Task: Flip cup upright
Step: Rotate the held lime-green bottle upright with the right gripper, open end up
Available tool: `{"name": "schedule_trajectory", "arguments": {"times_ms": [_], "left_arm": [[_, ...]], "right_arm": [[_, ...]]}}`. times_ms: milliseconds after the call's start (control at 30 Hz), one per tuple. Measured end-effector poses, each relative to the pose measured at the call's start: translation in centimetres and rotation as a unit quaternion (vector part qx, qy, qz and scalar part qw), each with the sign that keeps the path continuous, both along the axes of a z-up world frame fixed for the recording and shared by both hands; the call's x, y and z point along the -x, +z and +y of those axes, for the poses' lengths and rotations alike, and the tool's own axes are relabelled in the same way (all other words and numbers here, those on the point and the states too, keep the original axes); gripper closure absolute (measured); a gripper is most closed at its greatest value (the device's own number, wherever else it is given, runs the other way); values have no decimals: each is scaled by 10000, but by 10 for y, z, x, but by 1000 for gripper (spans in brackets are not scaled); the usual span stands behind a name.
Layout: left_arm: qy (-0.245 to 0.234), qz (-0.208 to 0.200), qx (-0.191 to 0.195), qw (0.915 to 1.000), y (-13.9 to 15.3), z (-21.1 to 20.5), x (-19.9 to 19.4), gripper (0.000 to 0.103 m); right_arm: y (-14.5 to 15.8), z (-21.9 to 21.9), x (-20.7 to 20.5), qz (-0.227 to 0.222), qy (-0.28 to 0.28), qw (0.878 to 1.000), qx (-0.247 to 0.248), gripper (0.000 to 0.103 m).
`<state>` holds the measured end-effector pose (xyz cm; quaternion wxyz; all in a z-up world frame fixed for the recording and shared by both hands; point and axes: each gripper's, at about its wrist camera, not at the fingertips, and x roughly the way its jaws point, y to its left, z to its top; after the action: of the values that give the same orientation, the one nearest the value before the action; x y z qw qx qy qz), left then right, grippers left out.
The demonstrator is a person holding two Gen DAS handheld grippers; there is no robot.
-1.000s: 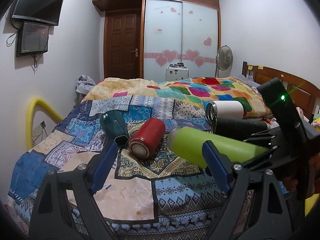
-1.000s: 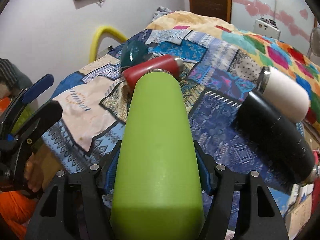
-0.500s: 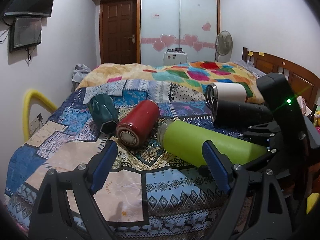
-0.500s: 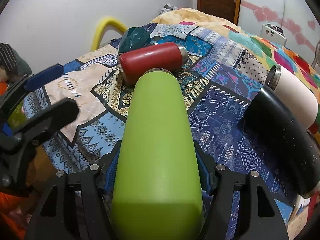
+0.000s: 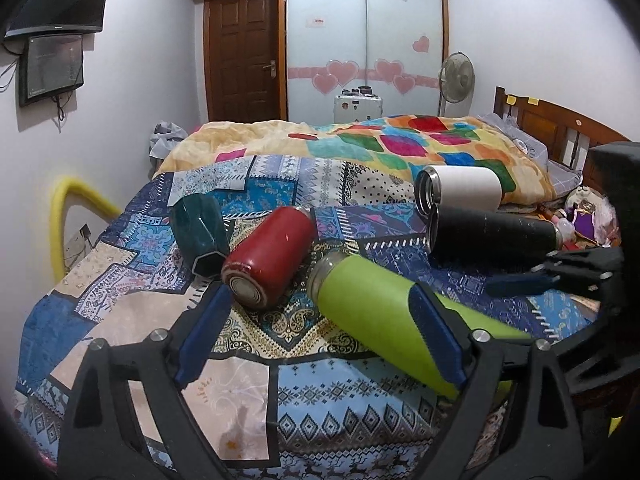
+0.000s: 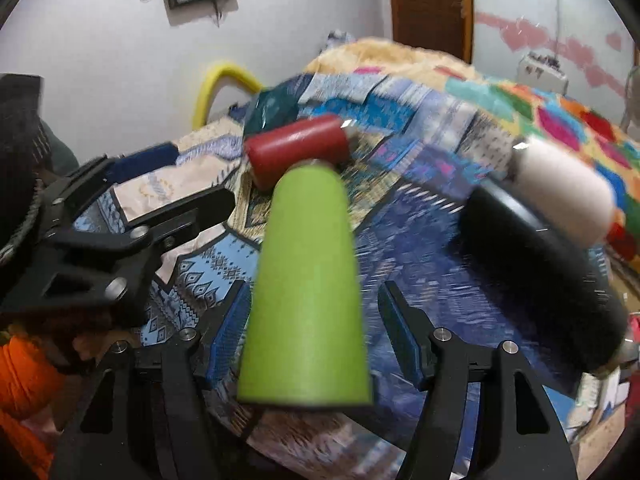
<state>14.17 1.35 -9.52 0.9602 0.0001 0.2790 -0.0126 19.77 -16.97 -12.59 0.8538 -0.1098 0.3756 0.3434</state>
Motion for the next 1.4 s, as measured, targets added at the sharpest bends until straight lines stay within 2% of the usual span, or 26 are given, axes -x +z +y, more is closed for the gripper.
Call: {"name": "schedule_trajectory", "arguments": {"times_ms": [133, 300, 567, 767, 1000, 1167, 1267, 1400], "left_arm": [[-45, 161, 33, 9999, -1, -6, -7, 6], [-302, 726, 106, 9968, -11, -21, -26, 4], [-367, 1210, 380, 9912, -21, -32, -45, 0], [-429, 1878, 799, 9780, -38, -31, -62, 0], [-481, 2063, 703, 9748, -47, -37, -71, 0], [-765, 2110, 660, 9722, -43, -43, -78, 16], [-941, 2206, 620, 9688, -41, -47, -84, 20], [-1092, 2337, 291, 9657, -40, -59, -89, 20]], "right_arm": [[4, -26, -8, -172, -399, 9991, -21, 40], [-19, -40, -26, 38, -679, 9977, 72, 40], [-31, -47, -17, -8, -523, 9985, -128, 40], [-38, -43, -12, 29, -363, 9991, -221, 40], [-38, -39, -3, 68, -209, 9984, -514, 40], [-45, -41, 3, 30, -231, 9990, -374, 40], [-42, -47, 5, -112, -410, 9987, -269, 40], [-27, -63, 3, -305, -718, 9962, -393, 40]]}}
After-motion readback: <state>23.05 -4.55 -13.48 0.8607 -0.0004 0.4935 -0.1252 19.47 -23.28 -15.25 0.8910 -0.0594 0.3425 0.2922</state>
